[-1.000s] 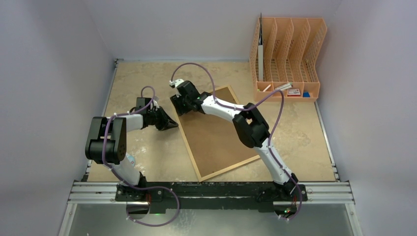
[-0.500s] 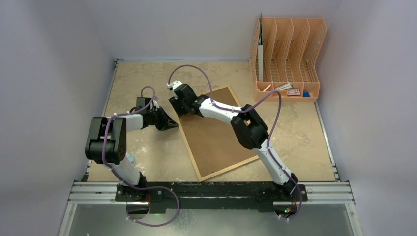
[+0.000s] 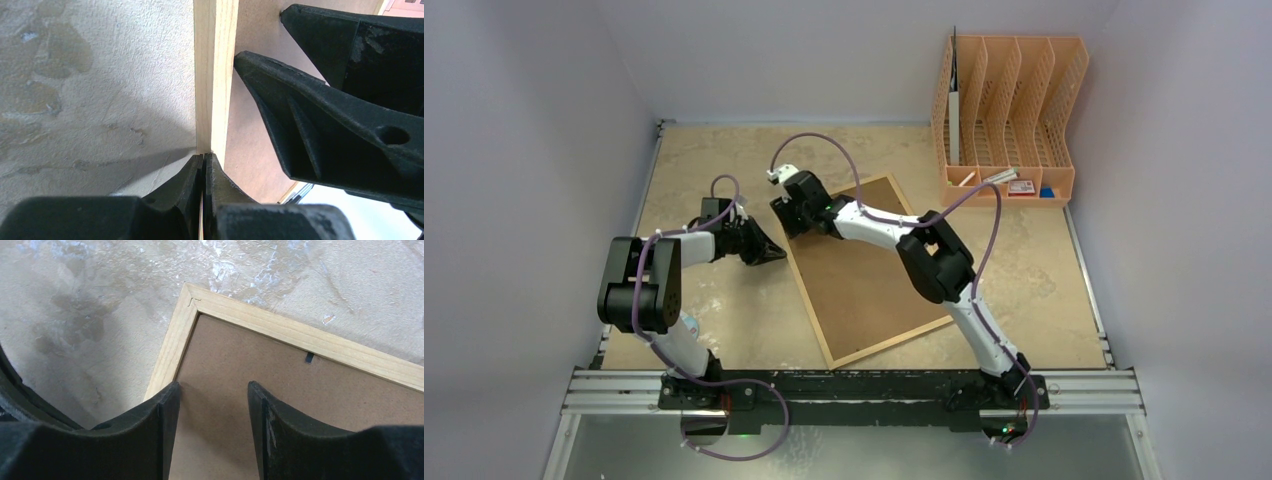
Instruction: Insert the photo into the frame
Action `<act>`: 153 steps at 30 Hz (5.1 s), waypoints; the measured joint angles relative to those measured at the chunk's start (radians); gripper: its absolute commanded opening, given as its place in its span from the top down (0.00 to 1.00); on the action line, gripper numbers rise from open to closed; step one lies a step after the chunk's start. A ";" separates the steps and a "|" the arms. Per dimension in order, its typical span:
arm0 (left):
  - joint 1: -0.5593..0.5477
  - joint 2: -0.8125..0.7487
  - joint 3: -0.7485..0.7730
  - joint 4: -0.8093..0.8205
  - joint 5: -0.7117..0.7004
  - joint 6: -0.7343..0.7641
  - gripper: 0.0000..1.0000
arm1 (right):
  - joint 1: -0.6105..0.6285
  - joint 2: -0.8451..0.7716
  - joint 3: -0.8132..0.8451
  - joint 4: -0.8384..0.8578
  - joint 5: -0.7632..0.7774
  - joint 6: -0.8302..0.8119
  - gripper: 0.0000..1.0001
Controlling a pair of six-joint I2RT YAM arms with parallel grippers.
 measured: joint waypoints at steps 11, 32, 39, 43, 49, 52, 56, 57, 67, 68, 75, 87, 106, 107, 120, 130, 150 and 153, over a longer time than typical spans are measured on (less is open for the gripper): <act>0.009 0.032 0.035 -0.037 0.019 0.000 0.88 | -0.050 -0.017 -0.029 0.023 -0.181 -0.009 0.40; 0.013 0.045 0.047 -0.053 0.031 0.000 0.89 | -0.023 0.011 0.038 -0.052 -0.082 -0.017 0.43; 0.013 0.045 0.047 -0.052 0.031 0.000 0.89 | -0.019 0.024 0.068 -0.084 -0.075 -0.016 0.42; 0.013 0.045 0.047 -0.052 0.032 0.000 0.89 | -0.015 0.039 0.098 -0.125 -0.056 -0.006 0.44; 0.013 0.046 0.047 -0.051 0.033 0.000 0.89 | -0.004 0.049 0.116 -0.156 -0.018 0.018 0.48; 0.013 0.046 0.047 -0.051 0.033 0.000 0.90 | 0.001 0.056 0.117 -0.160 -0.002 0.027 0.52; 0.013 0.047 0.047 -0.051 0.034 0.000 0.90 | 0.005 0.064 0.127 -0.173 0.015 0.036 0.59; 0.013 0.047 0.047 -0.051 0.034 0.000 0.90 | 0.007 0.068 0.133 -0.178 0.021 0.038 0.60; 0.013 0.047 0.047 -0.050 0.034 -0.001 0.90 | 0.016 0.088 0.168 -0.212 0.028 0.054 0.79; 0.013 0.047 0.047 -0.050 0.034 -0.001 0.90 | 0.016 0.089 0.170 -0.214 0.024 0.058 0.82; 0.013 0.047 0.047 -0.050 0.035 -0.001 0.90 | 0.014 0.073 0.139 -0.184 -0.004 0.094 0.88; 0.013 0.045 0.047 -0.051 0.034 -0.001 0.90 | -0.054 0.027 0.037 -0.065 -0.220 0.169 0.90; 0.013 0.044 0.047 -0.051 0.033 -0.002 0.90 | -0.044 0.057 0.121 -0.154 -0.173 0.162 0.83; 0.013 0.044 0.047 -0.051 0.033 -0.002 0.90 | -0.043 0.061 0.129 -0.163 -0.165 0.162 0.83; 0.013 0.044 0.047 -0.051 0.033 -0.001 0.90 | -0.027 0.090 0.183 -0.222 -0.107 0.161 0.82; 0.013 0.045 0.047 -0.051 0.034 -0.002 0.90 | -0.010 0.095 0.191 -0.234 -0.043 0.146 0.78; 0.013 0.045 0.047 -0.052 0.033 -0.001 0.89 | -0.008 0.064 0.195 -0.223 0.008 0.121 0.59; 0.013 0.045 0.048 -0.053 0.032 0.000 0.89 | -0.006 0.072 0.212 -0.248 0.036 0.116 0.51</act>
